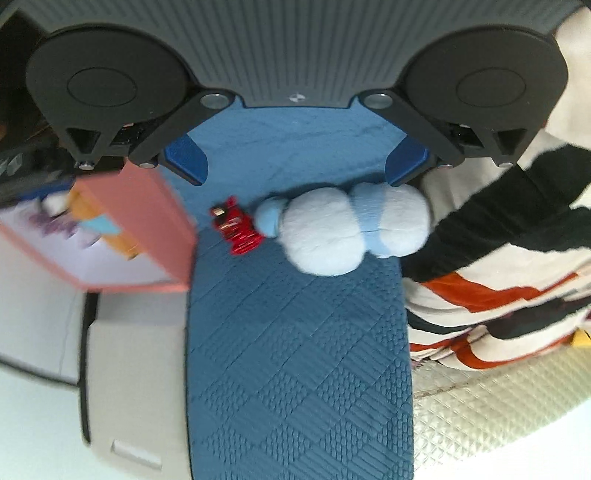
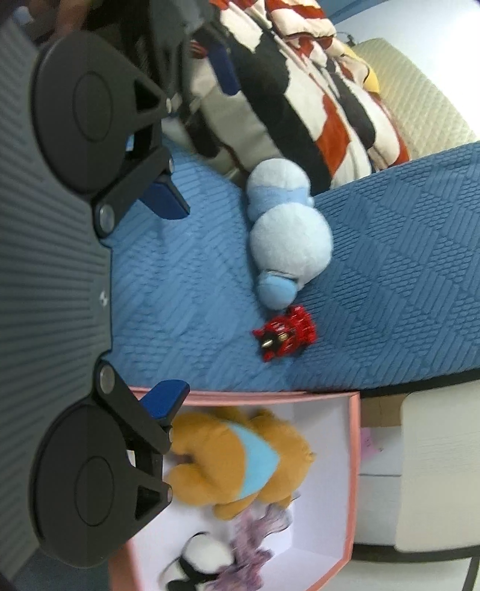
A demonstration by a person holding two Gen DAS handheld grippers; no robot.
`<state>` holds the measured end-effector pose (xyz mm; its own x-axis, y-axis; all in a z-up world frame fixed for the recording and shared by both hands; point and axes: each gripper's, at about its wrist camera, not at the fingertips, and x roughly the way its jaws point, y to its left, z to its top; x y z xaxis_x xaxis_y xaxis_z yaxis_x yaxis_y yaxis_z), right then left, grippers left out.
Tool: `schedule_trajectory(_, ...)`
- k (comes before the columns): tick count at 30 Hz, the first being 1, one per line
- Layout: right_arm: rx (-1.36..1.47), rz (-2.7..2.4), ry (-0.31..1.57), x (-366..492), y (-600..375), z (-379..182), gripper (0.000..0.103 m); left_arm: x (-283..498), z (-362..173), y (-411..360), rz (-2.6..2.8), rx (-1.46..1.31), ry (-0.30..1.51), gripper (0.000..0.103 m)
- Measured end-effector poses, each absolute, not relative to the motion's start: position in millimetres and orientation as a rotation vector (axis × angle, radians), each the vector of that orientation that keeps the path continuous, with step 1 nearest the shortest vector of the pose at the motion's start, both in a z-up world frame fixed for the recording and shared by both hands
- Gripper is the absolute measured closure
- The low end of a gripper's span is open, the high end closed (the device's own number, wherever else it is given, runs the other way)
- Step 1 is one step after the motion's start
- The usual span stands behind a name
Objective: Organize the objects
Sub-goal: 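Grasp the white penguin plush with the left tool while the right tool grasps the red robot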
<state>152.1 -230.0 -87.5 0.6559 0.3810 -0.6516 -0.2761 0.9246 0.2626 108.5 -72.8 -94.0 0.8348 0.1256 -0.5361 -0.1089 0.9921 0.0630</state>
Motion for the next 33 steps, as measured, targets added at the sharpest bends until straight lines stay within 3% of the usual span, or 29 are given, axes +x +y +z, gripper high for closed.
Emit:
schedule_trajectory(12,0.094,0.413,0.740,213,-195,-94,0.008,188,-150,-64,0.235,0.344,0.685,0.000)
schedule_trajectory(17,0.062,0.413,0.772,243,-185,-103,0.023,218,-174,-61,0.302,0.525,0.711,0.000)
schedule_trajectory(24,0.019,0.351,0.839,288,-171,-126,0.029,259,-205,-63,0.320,0.794,0.741,0.000)
schedule_trajectory(33,-0.033,0.293,0.901,331,-158,-159,0.029,299,-232,-43,0.306,0.965,0.816,0.000)
